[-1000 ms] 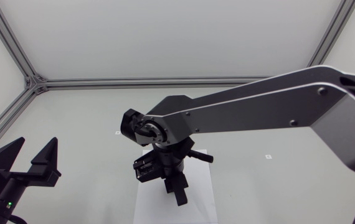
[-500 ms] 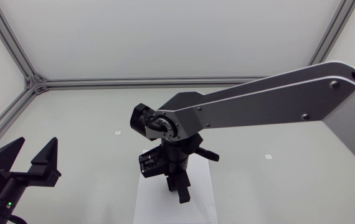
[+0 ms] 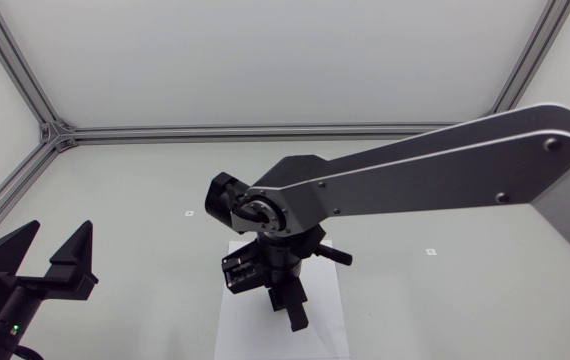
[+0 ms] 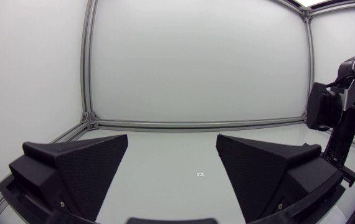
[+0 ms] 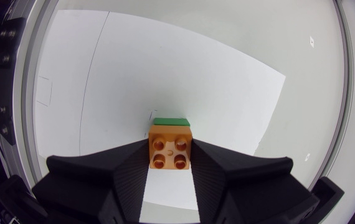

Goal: Pick up the orange 2x2 brick with the right arm and stack it on top of the green 2x2 brick in the center

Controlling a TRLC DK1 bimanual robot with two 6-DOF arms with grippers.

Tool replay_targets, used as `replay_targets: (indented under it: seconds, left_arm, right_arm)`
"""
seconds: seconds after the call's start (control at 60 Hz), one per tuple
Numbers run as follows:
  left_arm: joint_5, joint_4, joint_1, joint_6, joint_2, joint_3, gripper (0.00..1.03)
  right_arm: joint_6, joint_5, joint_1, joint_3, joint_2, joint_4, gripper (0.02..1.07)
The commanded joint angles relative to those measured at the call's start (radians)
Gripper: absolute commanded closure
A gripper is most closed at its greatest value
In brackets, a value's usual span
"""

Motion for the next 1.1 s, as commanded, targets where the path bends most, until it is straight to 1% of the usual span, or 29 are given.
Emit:
replay_targets:
  seconds: [0.0,0.117,0.283,0.633,0.75,0.917,1.083]
  left_arm:
    - [0.003,-0.011,0.001,0.005,-0.006,-0.041,0.04]
    - [0.003,-0.011,0.001,0.005,-0.006,-0.041,0.04]
    - [0.003,-0.011,0.001,0.005,-0.006,-0.041,0.04]
    - [0.003,-0.011,0.001,0.007,-0.006,-0.041,0.04]
    - [0.003,-0.011,0.001,0.005,-0.006,-0.041,0.04]
    - [0.003,-0.011,0.001,0.005,-0.006,-0.041,0.04]
    - [0.003,-0.011,0.001,0.005,-0.006,-0.041,0.04]
  right_arm:
    - [-0.042,-0.005,0.014,-0.099,0.125,-0.053,1.01]
    - [-0.047,0.017,0.019,-0.077,0.156,-0.076,1.01]
    - [-0.045,0.018,0.014,-0.047,0.187,-0.108,1.01]
    - [-0.110,-0.046,-0.041,-0.068,0.188,-0.120,1.01]
    - [-0.116,-0.061,-0.041,-0.099,0.162,-0.105,1.01]
    - [-0.097,-0.064,-0.038,-0.146,0.127,-0.039,1.01]
    - [-0.085,-0.041,-0.013,-0.198,0.105,0.018,1.01]
